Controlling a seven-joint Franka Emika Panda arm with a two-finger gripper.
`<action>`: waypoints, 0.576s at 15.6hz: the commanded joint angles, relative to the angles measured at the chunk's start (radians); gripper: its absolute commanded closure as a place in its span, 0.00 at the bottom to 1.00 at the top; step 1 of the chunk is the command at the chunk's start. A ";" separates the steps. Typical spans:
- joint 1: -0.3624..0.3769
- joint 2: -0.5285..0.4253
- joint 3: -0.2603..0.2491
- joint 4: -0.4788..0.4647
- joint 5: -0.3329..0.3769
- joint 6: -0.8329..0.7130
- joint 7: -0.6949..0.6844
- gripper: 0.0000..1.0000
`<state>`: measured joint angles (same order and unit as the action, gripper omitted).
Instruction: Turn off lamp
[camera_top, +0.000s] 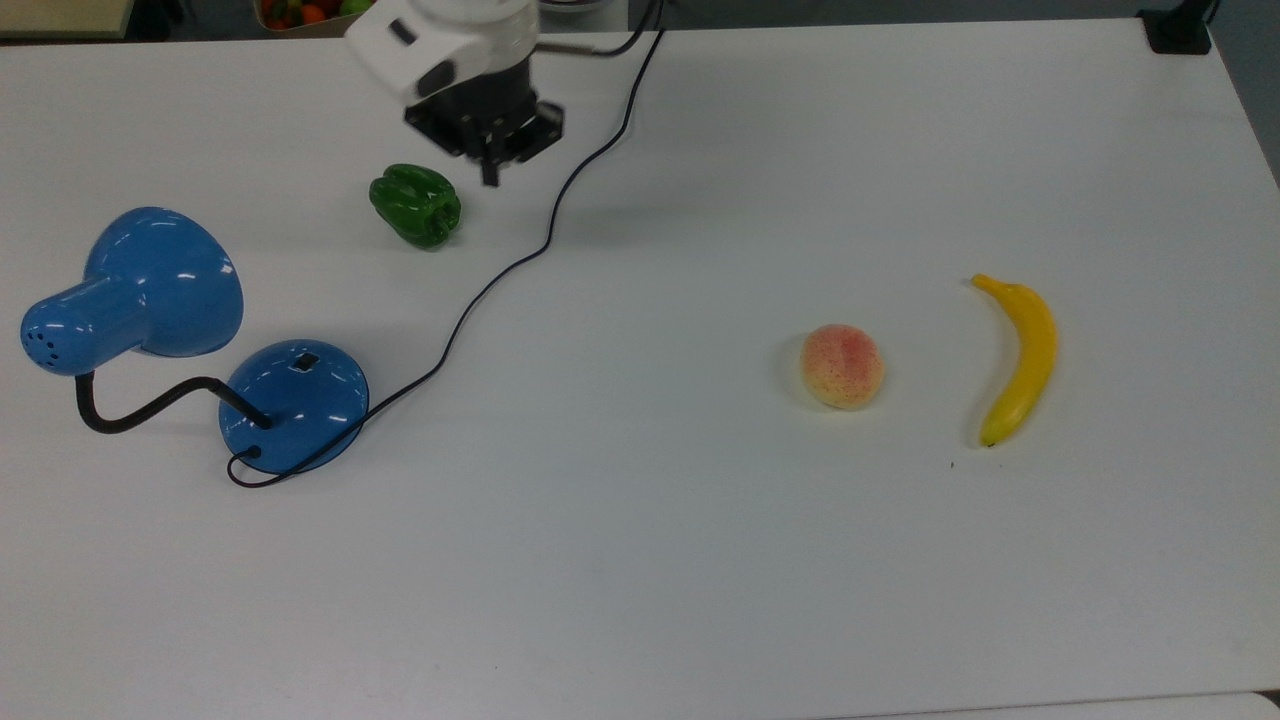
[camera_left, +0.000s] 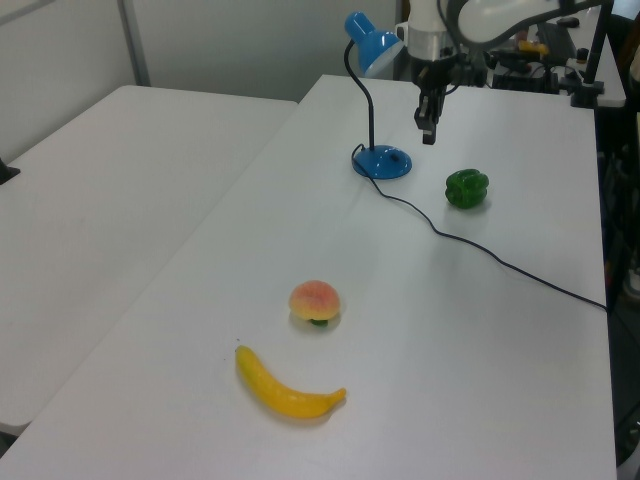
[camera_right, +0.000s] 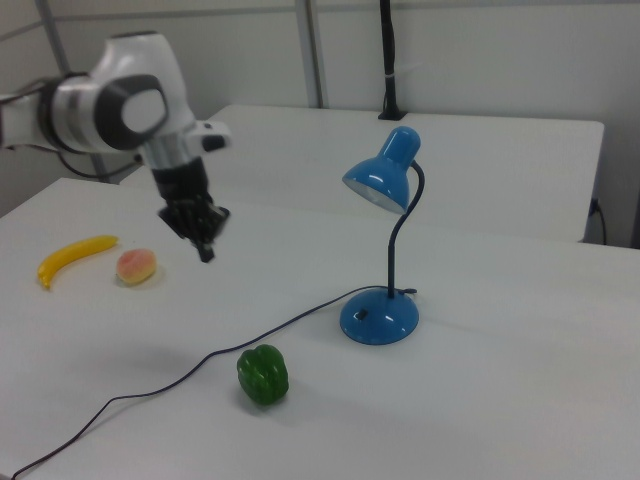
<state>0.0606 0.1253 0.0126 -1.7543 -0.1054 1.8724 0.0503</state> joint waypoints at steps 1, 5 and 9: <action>0.103 -0.108 -0.026 -0.002 -0.016 -0.139 -0.073 1.00; 0.123 -0.125 -0.019 0.081 -0.002 -0.259 -0.076 1.00; 0.119 -0.125 -0.019 0.096 0.001 -0.259 -0.058 0.97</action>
<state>0.1707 -0.0067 0.0101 -1.6819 -0.1056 1.6398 0.0070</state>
